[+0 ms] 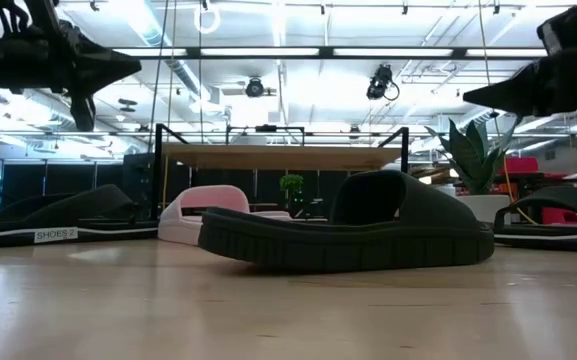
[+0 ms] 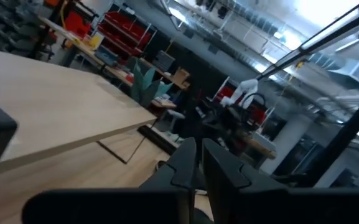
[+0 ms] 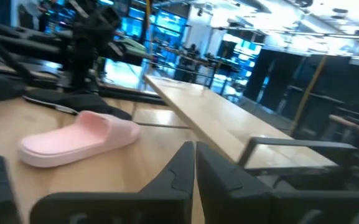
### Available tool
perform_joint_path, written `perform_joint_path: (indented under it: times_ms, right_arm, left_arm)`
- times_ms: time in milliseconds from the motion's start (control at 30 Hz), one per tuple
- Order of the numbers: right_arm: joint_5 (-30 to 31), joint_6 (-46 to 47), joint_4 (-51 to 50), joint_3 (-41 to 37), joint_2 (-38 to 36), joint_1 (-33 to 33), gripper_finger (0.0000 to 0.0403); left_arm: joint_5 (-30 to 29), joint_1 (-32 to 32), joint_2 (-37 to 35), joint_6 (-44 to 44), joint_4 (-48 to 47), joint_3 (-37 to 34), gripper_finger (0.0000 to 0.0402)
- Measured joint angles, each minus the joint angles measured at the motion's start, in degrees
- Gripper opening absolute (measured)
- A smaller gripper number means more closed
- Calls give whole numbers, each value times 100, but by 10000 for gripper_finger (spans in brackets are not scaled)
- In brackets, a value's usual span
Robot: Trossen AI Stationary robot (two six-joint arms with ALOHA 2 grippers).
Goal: Pick and place slides into the shelf
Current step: Put the top pink slides on the shelf
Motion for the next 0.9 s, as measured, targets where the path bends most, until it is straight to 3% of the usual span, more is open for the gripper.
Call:
perform_joint_path:
  times_ms: [333, 500, 733, 900]
  right_arm:
    - [-367, 72, -99, 1, 2, -703, 88]
    - [-433, 46, -109, 1, 2, -1034, 108]
    - [-595, 327, -120, 1, 2, -1414, 112]
    - [-1165, 815, -143, 1, 2, -1455, 112]
  left_arm:
    - [15, -94, 1, 1294, 253, 45, 40]
    - [36, -94, 310, 1946, -179, 571, 56]
    - [39, -94, 1802, 2272, -1628, 1809, 96]
    - [40, -92, 3310, 2261, -1697, 2485, 124]
